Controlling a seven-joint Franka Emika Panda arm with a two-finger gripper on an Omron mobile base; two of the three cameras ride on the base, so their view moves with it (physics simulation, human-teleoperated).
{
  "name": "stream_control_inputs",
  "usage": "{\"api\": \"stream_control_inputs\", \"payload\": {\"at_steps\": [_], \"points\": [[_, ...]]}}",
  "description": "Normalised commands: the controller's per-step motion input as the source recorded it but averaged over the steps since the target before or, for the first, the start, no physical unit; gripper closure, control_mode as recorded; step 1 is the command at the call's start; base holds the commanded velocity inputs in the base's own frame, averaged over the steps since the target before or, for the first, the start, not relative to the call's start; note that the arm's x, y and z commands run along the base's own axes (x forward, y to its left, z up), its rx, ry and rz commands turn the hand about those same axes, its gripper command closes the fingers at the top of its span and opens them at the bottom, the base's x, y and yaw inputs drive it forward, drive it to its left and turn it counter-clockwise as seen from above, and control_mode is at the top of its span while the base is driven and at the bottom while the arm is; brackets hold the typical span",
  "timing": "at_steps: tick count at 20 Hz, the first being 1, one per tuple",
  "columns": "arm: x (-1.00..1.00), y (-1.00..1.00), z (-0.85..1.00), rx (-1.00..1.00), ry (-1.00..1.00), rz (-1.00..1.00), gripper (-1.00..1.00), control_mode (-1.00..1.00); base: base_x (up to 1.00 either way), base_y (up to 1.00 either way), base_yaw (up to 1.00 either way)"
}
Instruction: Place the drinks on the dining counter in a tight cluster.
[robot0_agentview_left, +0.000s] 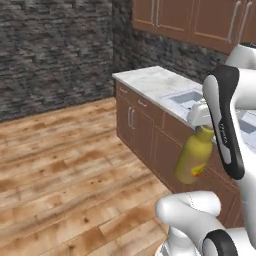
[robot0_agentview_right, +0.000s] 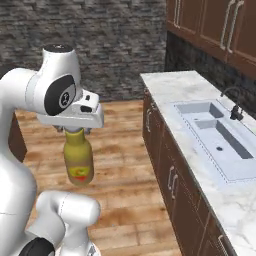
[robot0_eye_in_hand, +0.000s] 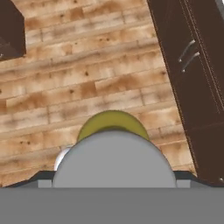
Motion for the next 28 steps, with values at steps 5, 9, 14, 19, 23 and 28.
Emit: {"api": "stream_control_inputs", "payload": {"at_steps": [5, 9, 14, 19, 23, 28], "points": [[0.00, 0.00, 0.00, 0.00, 0.00, 0.00, 1.00, 1.00, 0.18, 0.00, 0.97], [0.00, 0.00, 0.00, 0.00, 0.00, 0.00, 1.00, 1.00, 0.18, 0.00, 0.97], [0.00, 0.00, 0.00, 0.00, 0.00, 0.00, 1.00, 1.00, 0.41, 0.00, 0.90], [0.00, 0.00, 0.00, 0.00, 0.00, 0.00, 1.00, 1.00, 1.00, -0.06, 0.27], [0.00, 0.00, 0.00, 0.00, 0.00, 0.00, 1.00, 1.00, 1.00, -0.30, 0.10], [0.00, 0.00, 0.00, 0.00, 0.00, 0.00, 1.00, 1.00, 0.81, -0.79, 0.24]]}}
